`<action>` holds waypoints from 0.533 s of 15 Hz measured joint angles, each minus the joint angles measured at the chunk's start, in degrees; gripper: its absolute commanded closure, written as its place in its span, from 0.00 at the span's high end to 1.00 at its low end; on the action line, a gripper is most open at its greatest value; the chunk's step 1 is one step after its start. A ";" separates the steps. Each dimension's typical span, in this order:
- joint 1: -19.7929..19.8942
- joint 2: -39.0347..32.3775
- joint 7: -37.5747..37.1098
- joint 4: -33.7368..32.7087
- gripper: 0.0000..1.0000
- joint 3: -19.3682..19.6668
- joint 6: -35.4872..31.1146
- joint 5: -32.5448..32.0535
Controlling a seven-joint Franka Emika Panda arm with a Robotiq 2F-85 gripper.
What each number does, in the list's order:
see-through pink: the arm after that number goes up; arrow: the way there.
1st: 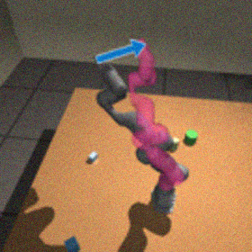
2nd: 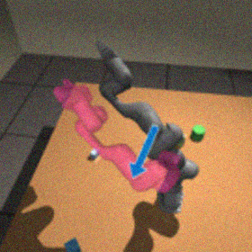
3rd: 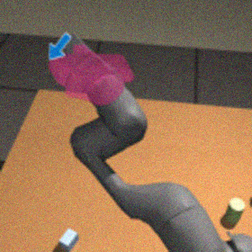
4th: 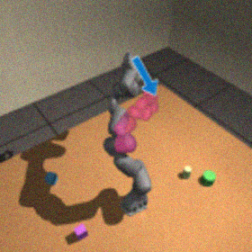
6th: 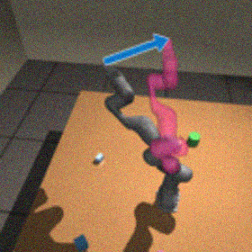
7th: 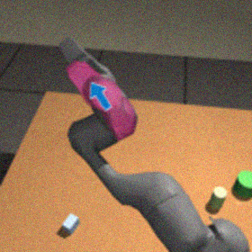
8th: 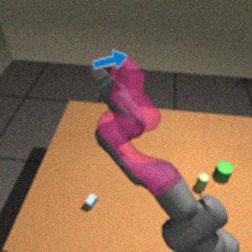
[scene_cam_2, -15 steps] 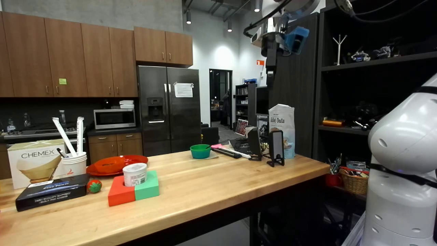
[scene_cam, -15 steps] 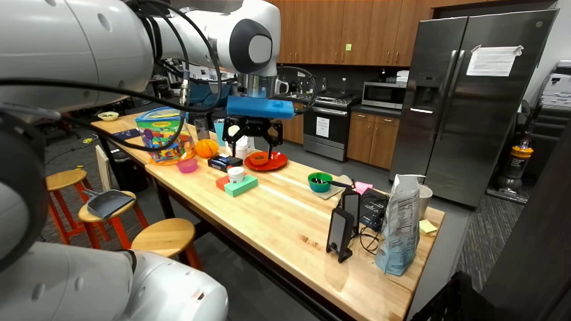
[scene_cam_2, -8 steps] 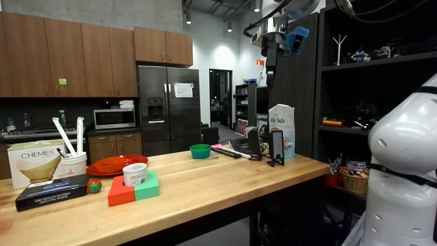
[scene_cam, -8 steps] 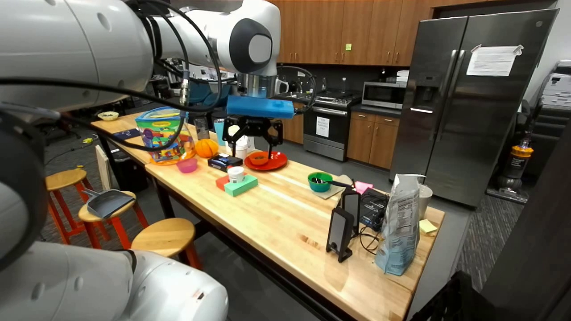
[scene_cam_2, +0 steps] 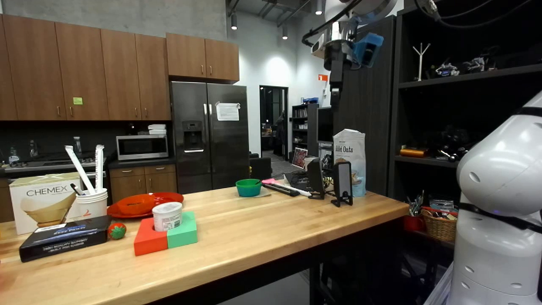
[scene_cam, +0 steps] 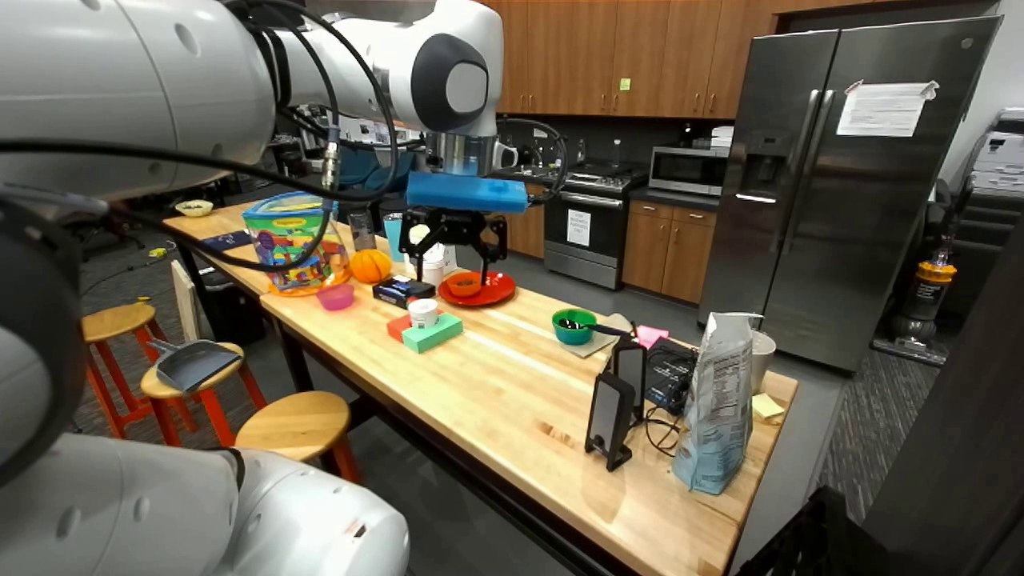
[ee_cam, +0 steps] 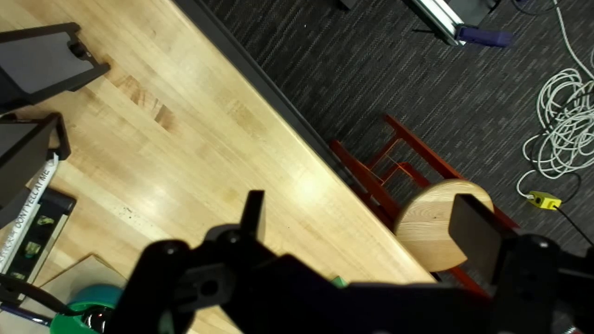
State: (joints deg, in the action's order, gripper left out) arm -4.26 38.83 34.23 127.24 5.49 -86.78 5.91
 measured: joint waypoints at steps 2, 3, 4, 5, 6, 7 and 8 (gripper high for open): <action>-0.05 -0.12 0.00 0.02 1.00 0.00 0.00 0.00; -0.10 -0.17 0.00 0.04 1.00 0.00 0.00 0.00; -0.15 -0.20 0.00 0.07 1.00 0.00 0.00 0.00; -0.15 -0.20 0.00 0.10 1.00 0.00 0.00 0.00; -0.16 -0.20 0.00 0.14 1.00 0.00 0.00 0.00; -0.21 -0.20 0.13 0.19 1.00 0.00 0.00 0.00; -0.38 -0.20 0.55 0.23 1.00 0.02 0.00 -0.04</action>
State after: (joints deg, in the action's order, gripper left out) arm -4.64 38.62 34.77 127.47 5.51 -86.78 5.88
